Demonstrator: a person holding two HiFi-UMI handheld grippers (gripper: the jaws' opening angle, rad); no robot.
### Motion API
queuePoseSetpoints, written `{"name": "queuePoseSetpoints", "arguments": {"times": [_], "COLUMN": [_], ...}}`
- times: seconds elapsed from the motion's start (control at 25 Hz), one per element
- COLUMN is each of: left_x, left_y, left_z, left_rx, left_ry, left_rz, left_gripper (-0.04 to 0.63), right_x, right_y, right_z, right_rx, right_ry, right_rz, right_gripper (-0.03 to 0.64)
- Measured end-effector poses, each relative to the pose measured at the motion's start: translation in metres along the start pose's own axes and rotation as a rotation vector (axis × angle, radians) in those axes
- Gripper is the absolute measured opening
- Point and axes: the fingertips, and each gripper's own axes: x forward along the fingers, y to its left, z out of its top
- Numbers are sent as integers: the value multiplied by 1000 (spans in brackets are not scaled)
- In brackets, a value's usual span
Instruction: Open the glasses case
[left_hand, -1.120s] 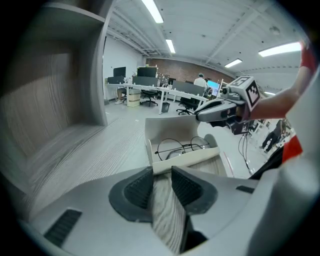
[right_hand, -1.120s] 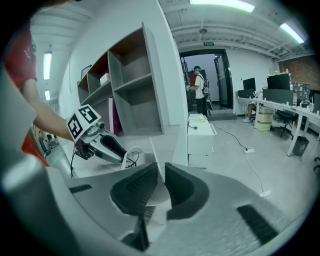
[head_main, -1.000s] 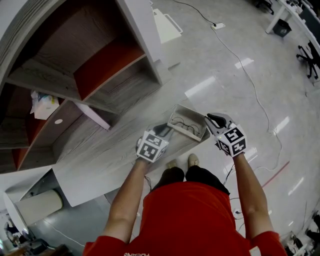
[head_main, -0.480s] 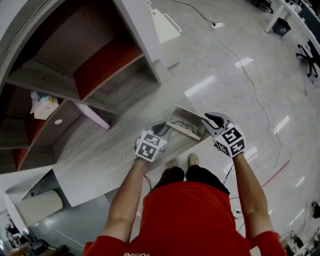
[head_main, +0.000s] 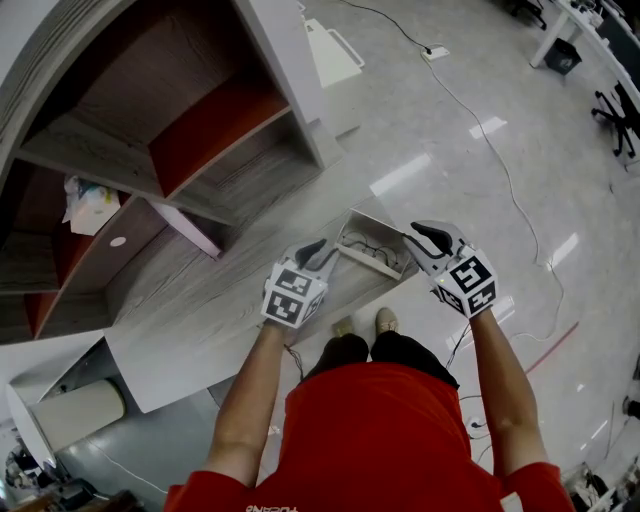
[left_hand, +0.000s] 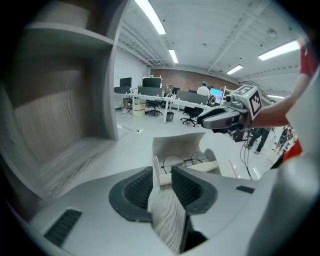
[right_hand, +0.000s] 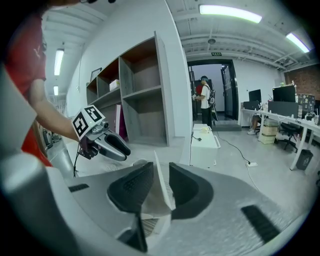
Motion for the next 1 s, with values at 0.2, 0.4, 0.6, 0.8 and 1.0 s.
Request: {"name": "queuePoseSetpoints", "arguments": {"times": [0.2,0.4,0.6,0.8,1.0], "left_x": [-30,-71,-115,-152,-179], "left_y": [-8,-24,-46,-67,-80], "left_z": [61,120,163,190,199], "left_rx": [26,55,91,81,108], "left_ry": [-223,-446,-614,-719,-792], "left_rz": [21,33,41,30,43], "left_gripper": [103,80,51,34,21], "right_x": [-18,-38,-66,-94,-112], "right_y": [5,20,35,53,75], "right_z": [47,92,137,166,177], "right_rx": [-17,-44,-54,-49,-53], "right_ry": [-130,-240,-378,-476,-538], "right_rz": [-19,-23,-46,-56,-60], "right_gripper": [71,51,25,6,6]}}
